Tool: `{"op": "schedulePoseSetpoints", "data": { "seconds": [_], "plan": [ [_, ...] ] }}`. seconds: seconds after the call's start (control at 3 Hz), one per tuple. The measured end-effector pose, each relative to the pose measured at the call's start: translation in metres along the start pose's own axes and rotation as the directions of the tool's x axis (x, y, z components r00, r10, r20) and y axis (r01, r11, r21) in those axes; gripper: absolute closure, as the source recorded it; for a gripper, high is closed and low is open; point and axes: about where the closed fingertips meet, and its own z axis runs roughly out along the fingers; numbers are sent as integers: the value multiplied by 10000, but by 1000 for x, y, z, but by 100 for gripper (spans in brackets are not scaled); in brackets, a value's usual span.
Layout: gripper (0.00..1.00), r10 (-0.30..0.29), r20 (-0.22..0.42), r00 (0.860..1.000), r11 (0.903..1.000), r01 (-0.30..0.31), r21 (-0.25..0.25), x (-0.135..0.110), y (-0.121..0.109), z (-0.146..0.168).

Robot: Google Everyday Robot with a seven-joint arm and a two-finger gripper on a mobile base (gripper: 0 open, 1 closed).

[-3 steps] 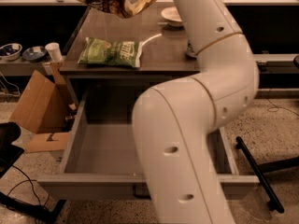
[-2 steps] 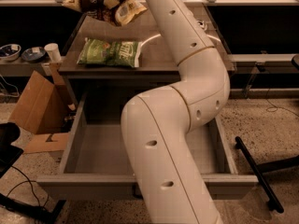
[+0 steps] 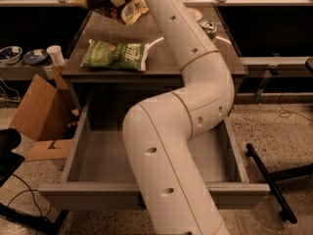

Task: Pick brown chip bag from top drawer and place on counter

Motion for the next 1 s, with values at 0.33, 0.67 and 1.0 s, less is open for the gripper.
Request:
{"op": "schedulePoseSetpoints", "data": {
  "seconds": [0.33,0.67,1.0],
  "plan": [
    [100,152,257,9996,9953,-176,949,-3,-11,27],
    [100,232,155,9996,9865,-254,1616,2,-11,57],
    [100,582,-312,9978,9778,-507,2033,14,-8,74]
  ]
}}
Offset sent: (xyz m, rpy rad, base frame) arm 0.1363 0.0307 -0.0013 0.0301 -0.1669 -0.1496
